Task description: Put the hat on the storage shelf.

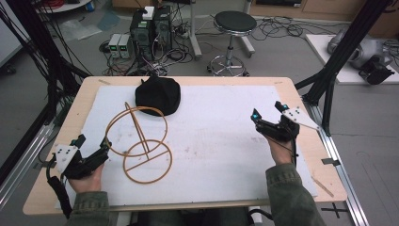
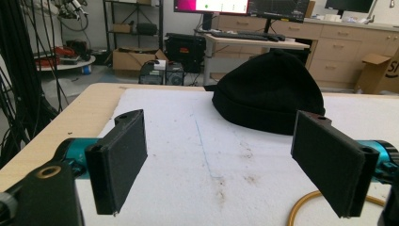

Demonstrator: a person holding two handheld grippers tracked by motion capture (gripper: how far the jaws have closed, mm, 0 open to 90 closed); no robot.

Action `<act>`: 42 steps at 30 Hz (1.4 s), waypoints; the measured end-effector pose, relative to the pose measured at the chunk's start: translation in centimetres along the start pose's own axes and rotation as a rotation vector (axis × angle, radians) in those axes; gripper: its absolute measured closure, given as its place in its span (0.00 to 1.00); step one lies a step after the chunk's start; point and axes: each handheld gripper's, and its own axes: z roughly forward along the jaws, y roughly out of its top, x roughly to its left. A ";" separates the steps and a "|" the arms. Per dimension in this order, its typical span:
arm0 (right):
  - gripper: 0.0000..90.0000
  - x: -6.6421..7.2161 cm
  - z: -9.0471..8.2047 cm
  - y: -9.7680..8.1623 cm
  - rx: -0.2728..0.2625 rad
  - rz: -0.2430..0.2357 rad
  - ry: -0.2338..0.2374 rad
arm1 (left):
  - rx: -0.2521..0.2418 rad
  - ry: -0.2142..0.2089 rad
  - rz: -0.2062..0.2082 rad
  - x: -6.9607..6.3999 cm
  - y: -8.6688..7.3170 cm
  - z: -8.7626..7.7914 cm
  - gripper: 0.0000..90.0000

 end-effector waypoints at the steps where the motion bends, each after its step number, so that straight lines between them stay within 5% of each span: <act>1: 0.10 0.1 0.4 0.2 0.010 0.004 0.006 | 0.001 0.001 -0.002 0.1 0.0 0.0 0.21; 9: 0.10 1.3 3.4 1.6 0.071 -0.002 0.058 | -0.004 0.005 -0.010 0.4 0.0 -0.1 0.22; 18: 0.10 2.4 6.4 3.5 0.144 -0.069 0.114 | -0.002 -0.001 -0.015 0.5 -0.1 0.0 0.22; 29: 0.10 4.6 10.2 5.3 0.182 -0.089 0.196 | 0.000 0.004 -0.033 0.8 -0.1 0.1 0.22; 34: 0.10 6.8 12.6 5.6 0.220 -0.128 0.238 | 0.000 0.007 -0.024 0.8 -0.1 0.3 0.22; 42: 0.10 10.0 15.6 5.9 0.219 -0.123 0.296 | -0.002 -0.001 -0.011 0.7 -0.1 0.7 0.22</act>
